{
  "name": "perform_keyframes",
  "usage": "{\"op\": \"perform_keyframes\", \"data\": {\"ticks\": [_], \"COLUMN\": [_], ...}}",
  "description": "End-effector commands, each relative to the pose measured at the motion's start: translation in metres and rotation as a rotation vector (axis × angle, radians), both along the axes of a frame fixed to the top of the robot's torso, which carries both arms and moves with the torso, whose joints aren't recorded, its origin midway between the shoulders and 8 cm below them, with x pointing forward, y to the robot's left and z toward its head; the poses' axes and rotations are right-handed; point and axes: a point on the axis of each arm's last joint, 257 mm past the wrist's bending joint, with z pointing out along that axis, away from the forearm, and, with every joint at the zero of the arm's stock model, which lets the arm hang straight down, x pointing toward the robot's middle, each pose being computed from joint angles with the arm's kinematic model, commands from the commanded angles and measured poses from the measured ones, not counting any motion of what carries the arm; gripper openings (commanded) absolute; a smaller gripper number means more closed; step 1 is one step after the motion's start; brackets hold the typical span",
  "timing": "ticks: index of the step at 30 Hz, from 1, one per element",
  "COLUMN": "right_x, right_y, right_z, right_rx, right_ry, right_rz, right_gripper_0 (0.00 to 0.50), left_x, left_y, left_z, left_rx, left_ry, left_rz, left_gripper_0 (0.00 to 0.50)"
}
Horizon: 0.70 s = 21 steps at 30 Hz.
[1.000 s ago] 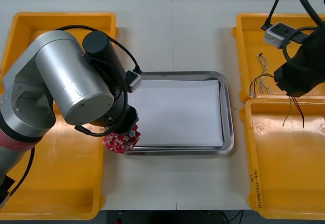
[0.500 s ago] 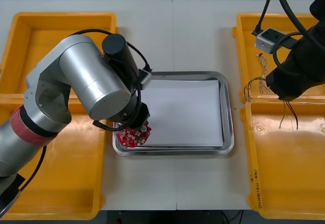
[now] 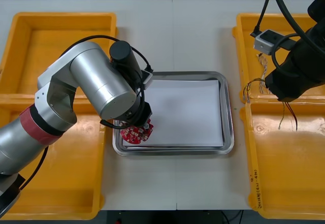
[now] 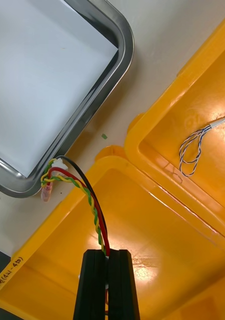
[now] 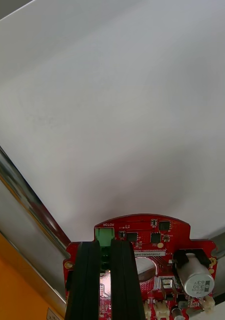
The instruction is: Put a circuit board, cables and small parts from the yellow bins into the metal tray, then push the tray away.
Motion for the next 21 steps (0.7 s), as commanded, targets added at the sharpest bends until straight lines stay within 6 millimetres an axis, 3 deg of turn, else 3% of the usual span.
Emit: {"op": "perform_keyframes", "data": {"ticks": [1, 21], "right_x": [0.005, 0.003], "right_y": [0.013, 0.013], "right_z": [0.014, 0.013], "right_rx": [0.009, 0.017], "right_ry": [-0.047, -0.038], "right_rz": [0.007, -0.004], "right_gripper_0": [0.0, 0.0], "left_x": [0.012, 0.018], "left_y": [-0.021, -0.018], "left_z": [0.014, 0.001], "left_rx": [-0.011, 0.006], "left_ry": [-0.053, -0.06], "left_rz": [-0.04, -0.045], "left_gripper_0": [0.0, 0.0]}}
